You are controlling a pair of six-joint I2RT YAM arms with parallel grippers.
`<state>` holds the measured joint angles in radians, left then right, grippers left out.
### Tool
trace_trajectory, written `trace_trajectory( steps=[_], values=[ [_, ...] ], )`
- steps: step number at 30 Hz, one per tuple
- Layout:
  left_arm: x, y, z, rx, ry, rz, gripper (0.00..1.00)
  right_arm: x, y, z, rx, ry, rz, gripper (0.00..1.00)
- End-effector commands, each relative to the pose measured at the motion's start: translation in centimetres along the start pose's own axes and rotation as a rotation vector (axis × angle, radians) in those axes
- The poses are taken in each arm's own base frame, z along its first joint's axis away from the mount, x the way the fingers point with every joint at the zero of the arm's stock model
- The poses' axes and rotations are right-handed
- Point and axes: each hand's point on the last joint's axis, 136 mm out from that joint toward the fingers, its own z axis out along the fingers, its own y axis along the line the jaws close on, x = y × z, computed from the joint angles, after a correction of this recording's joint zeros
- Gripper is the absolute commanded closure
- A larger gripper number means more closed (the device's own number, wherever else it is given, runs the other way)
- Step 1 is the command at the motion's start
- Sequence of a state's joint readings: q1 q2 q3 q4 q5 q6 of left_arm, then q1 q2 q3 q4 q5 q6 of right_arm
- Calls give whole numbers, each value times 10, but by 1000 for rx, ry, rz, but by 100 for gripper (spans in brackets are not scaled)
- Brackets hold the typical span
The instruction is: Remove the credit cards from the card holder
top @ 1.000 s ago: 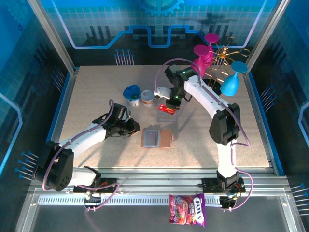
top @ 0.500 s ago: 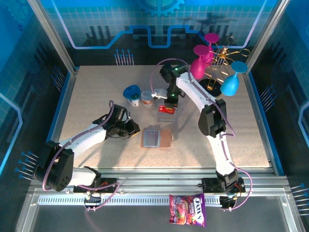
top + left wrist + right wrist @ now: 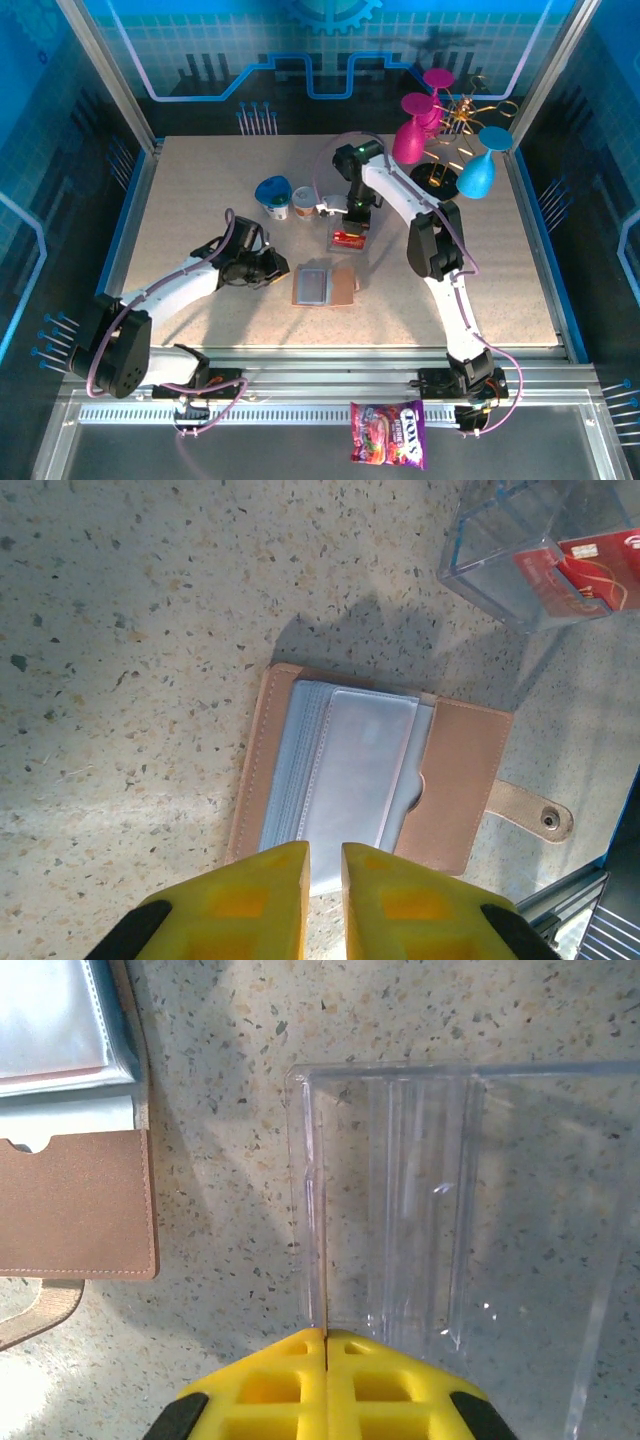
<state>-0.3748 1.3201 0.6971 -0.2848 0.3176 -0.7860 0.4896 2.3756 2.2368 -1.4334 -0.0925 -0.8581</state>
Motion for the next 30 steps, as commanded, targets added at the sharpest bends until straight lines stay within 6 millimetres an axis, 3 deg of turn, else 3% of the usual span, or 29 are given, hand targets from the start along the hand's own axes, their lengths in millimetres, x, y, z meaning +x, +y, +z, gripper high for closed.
trace_trajectory(
  steps=[1,7,13,16,18,22,25,30],
  values=[
    [2,9,-4,-23,-2,-21,83,8,9,16,-87,18,15,94],
    [2,8,-6,-20,-8,-21,83,4,0,3,-23,-1,11,79],
    [2,10,-6,-21,-11,-22,83,0,-10,-20,79,-21,20,76],
    [2,9,-7,-18,-11,-20,83,0,-13,-22,103,-18,25,76],
    [2,8,-7,-15,-13,-18,83,-2,-13,-37,142,-37,25,76],
    [1,7,-7,-12,-15,-15,83,-5,-18,-39,189,-46,28,77],
    [1,6,-7,-7,-14,-16,83,-7,-20,-36,212,-53,29,83],
    [0,2,-4,18,-9,-17,83,-23,-10,-43,222,-136,93,90]
  ],
)
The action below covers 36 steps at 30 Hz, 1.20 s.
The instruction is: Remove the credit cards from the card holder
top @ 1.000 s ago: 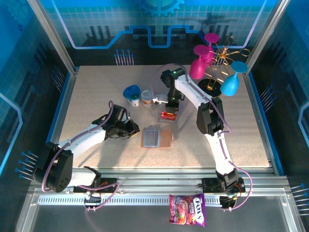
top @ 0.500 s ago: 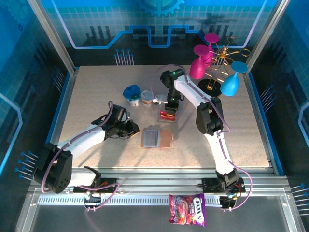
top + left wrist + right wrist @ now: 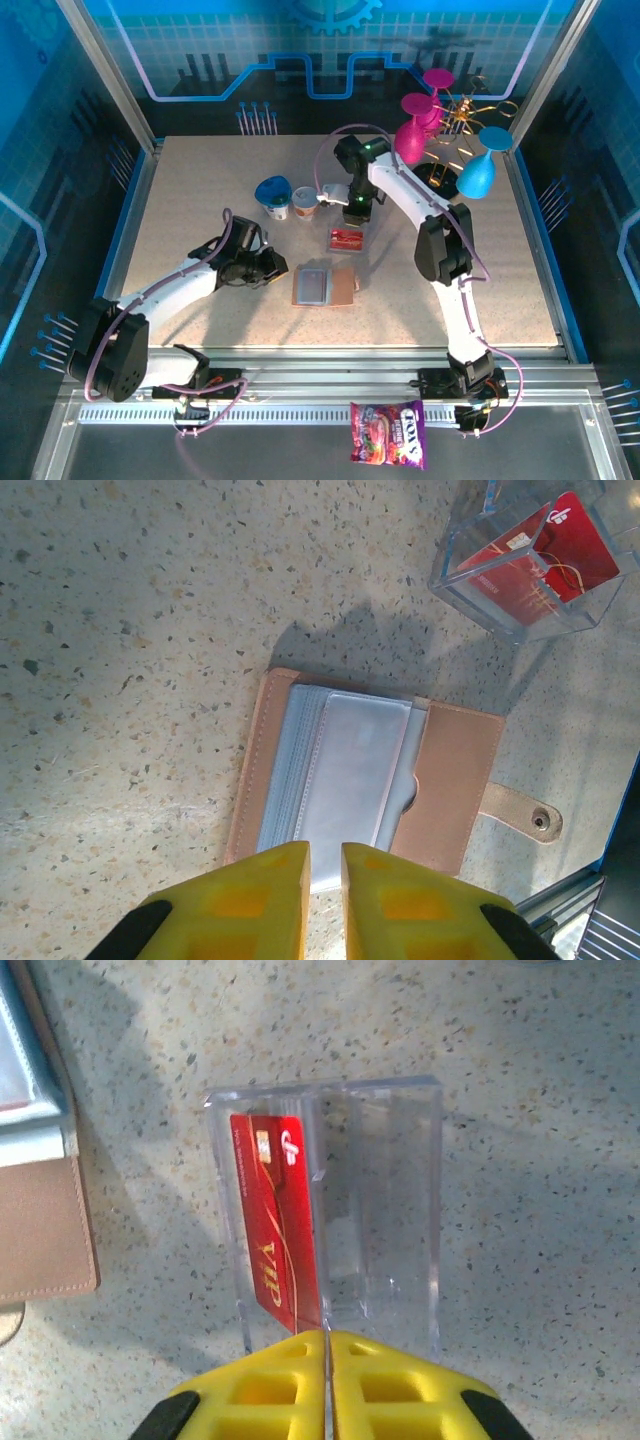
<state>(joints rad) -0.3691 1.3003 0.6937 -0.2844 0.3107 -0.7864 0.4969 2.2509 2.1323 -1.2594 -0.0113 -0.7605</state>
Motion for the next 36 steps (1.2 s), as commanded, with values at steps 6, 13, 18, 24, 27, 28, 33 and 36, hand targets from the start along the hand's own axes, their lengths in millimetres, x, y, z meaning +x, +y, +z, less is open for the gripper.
trace_trajectory(
  steps=[6,13,18,24,27,28,33,36],
  values=[
    [3,-2,9,46,32,-21,83,-27,34,-27,31,-162,195,85],
    [1,-11,20,96,53,-26,83,-37,61,-34,-37,-306,581,84],
    [2,-9,27,105,68,-40,83,-44,83,-31,-106,-378,811,95],
    [5,-6,32,97,88,-46,84,-67,123,-20,-271,-440,967,99],
    [8,-2,34,82,102,-49,84,-70,137,-10,-347,-402,1040,99],
    [9,0,34,74,106,-50,85,-71,142,-6,-364,-387,1055,99],
    [16,6,39,61,134,-57,85,-74,152,7,-417,-367,1090,91],
    [20,8,42,57,153,-57,85,-72,154,17,-424,-330,1115,87]
  ],
)
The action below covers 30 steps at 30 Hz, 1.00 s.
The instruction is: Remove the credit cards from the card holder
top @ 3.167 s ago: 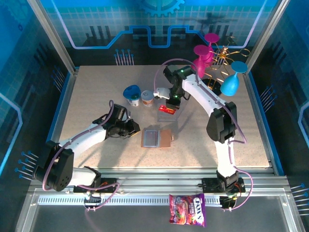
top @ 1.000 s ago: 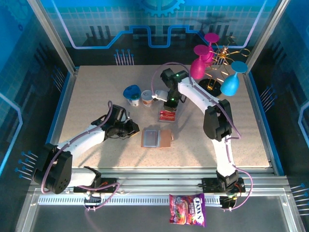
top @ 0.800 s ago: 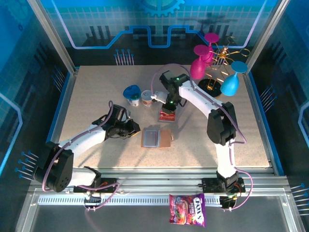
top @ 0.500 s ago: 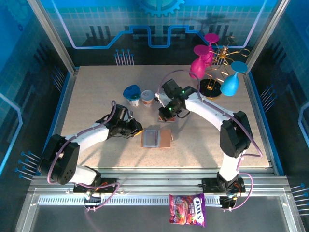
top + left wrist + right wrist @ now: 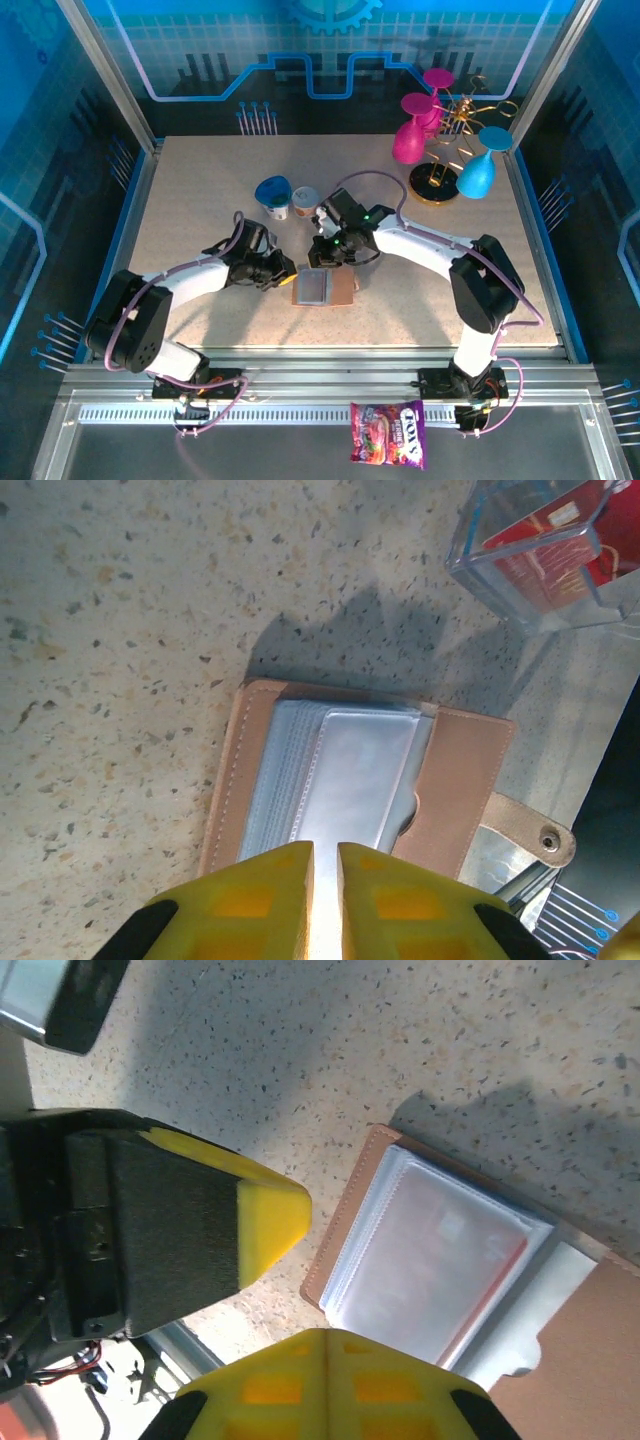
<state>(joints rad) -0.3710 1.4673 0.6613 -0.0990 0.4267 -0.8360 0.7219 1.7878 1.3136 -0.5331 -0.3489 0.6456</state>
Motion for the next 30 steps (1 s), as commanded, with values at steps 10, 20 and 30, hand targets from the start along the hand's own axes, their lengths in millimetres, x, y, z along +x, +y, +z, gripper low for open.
trace_trajectory(
  steps=[10,20,30],
  values=[
    [21,28,15,-67,102,-33,89,17,-8,34,-11,96,102,81],
    [23,37,21,-101,124,-41,90,29,-16,46,2,153,134,70],
    [24,43,22,-119,124,-45,90,39,-27,56,29,190,162,63]
  ],
)
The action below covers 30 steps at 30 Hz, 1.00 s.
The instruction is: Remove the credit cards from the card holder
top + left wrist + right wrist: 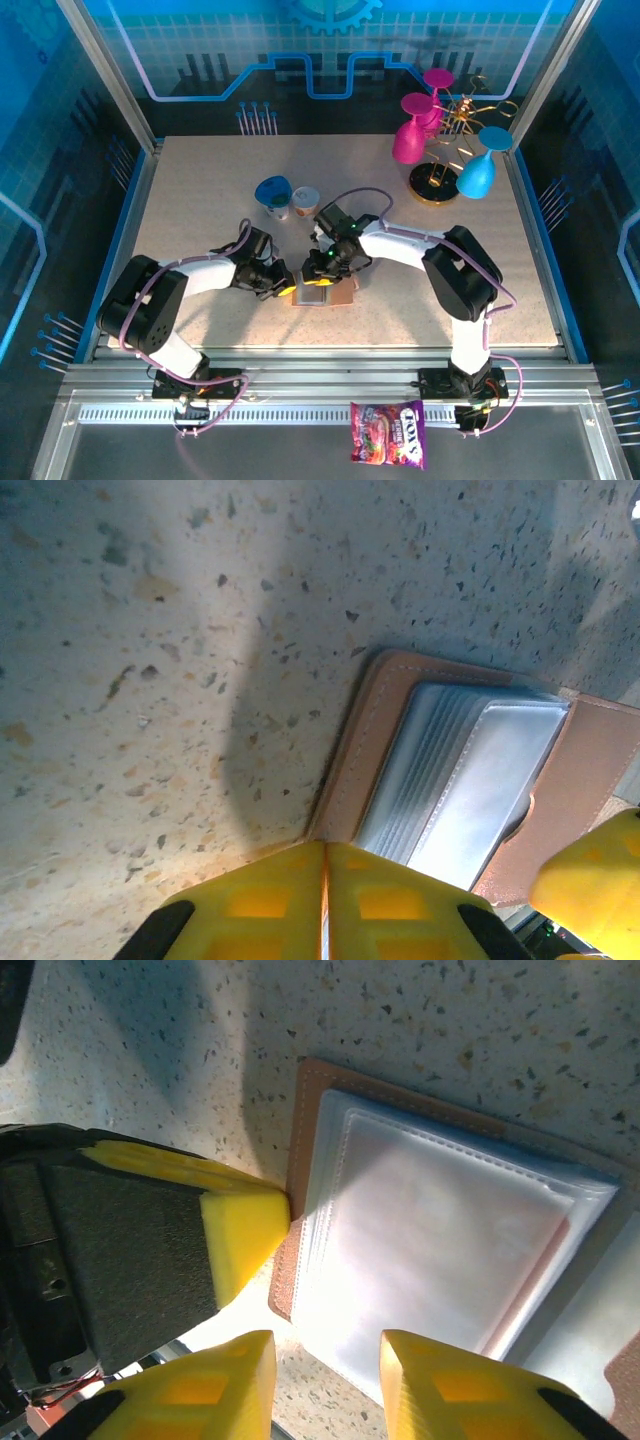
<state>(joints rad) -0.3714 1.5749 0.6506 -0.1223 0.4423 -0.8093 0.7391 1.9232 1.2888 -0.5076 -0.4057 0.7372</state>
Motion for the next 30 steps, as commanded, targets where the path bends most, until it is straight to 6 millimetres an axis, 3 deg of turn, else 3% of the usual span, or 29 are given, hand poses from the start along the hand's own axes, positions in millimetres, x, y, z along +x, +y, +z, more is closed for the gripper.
trace_trajectory(
  steps=[1,13,30],
  values=[
    [9,11,4,-33,37,-3,90,12,-6,11,11,53,25,62],
    [9,12,3,-40,31,-1,90,16,-21,13,74,67,34,56],
    [8,13,2,-55,29,-4,90,15,-24,3,38,32,47,55]
  ],
)
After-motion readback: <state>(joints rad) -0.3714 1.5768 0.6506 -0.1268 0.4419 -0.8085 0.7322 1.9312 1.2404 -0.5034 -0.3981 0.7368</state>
